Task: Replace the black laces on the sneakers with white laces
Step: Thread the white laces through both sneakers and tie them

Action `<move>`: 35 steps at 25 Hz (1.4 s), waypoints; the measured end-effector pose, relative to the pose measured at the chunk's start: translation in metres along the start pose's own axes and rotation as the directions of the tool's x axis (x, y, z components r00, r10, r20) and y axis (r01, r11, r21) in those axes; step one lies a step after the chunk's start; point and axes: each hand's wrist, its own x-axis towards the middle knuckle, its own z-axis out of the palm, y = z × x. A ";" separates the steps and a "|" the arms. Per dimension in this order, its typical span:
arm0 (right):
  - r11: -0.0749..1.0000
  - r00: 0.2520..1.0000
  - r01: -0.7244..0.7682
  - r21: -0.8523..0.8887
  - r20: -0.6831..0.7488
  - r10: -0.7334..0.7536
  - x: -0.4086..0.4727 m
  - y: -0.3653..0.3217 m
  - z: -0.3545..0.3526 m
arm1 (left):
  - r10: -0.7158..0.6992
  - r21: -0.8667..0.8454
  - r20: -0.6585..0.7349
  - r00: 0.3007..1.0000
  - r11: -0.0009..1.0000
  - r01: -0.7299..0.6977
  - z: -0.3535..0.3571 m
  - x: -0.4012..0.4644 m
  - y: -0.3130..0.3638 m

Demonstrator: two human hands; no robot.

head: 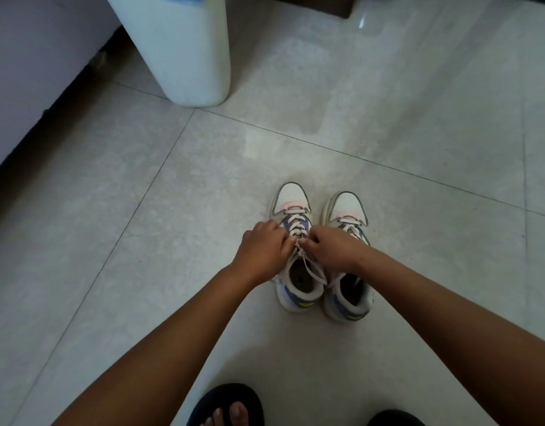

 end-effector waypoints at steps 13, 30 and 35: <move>0.991 1.000 0.026 -0.130 -0.005 -0.026 0.008 -0.007 0.001 | -0.253 -0.262 0.248 0.935 0.912 0.316 -0.013 0.007 0.022; 0.976 0.997 0.071 -0.206 -0.013 -0.075 -0.006 -0.012 0.008 | -0.189 0.239 0.520 0.833 0.968 0.071 -0.032 0.022 0.044; 0.910 0.998 -0.048 -0.412 0.023 0.063 -0.001 -0.020 0.009 | -0.272 0.255 0.465 0.843 0.953 0.166 -0.022 0.021 0.038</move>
